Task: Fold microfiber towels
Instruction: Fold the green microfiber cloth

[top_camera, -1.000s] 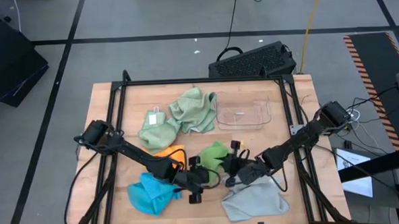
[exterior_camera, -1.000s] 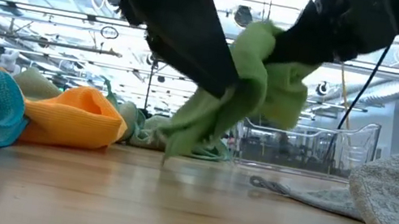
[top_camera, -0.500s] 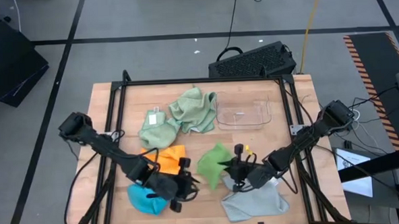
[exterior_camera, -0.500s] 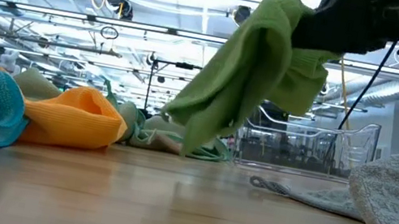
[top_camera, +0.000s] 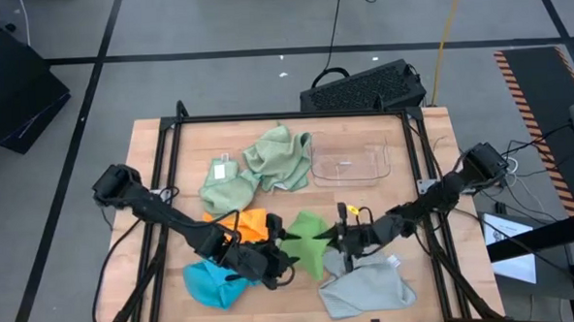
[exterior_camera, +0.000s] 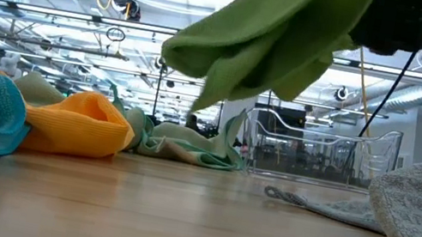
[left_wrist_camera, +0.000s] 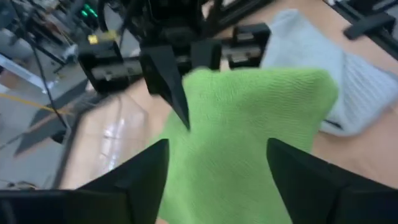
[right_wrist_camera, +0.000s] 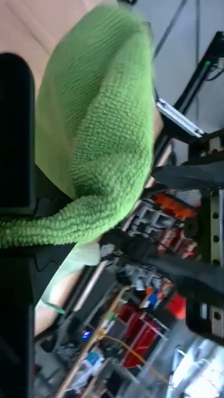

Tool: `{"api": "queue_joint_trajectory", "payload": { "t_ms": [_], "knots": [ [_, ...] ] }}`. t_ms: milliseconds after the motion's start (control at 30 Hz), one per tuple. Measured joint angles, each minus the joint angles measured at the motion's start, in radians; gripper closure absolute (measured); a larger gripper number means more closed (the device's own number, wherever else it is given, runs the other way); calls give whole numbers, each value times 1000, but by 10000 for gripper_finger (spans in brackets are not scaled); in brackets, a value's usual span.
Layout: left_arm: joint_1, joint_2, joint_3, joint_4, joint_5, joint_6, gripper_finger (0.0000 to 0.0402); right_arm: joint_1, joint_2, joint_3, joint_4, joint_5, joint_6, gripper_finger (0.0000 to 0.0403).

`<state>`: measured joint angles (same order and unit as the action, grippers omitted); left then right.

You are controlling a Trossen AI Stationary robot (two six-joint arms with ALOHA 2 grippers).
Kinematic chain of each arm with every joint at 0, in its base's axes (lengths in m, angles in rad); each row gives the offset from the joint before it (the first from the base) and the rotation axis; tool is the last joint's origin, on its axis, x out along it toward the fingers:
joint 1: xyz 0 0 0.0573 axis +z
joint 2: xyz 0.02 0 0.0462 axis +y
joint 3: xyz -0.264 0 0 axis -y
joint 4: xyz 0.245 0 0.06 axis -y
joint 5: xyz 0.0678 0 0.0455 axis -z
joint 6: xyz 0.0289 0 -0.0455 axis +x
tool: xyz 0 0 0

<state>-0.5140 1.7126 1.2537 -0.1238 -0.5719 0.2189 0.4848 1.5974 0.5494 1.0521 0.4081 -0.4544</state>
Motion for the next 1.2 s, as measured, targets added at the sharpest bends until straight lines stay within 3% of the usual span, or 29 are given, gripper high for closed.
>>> {"api": "queue_joint_trajectory", "payload": {
  "t_ms": [100,233,367,567,900,1033,1200],
  "knots": [
    [29,3,0,7,11,45,106,-49,0,-4,35,-114,-28,395],
    [77,3,0,8,143,30,105,-109,0,-4,50,-228,-34,395],
    [103,3,0,-43,115,-5,107,-145,0,-4,51,-318,-34,395],
    [133,26,1,-77,157,-82,107,-158,0,-4,75,-335,-58,395],
    [138,128,0,21,86,8,110,-165,0,-4,75,-388,-51,395],
    [139,133,-1,-1,96,-23,150,-165,0,-4,69,-388,-44,395],
    [133,122,-1,-7,83,-64,258,-165,0,-4,43,-382,6,393]
  ]
}}
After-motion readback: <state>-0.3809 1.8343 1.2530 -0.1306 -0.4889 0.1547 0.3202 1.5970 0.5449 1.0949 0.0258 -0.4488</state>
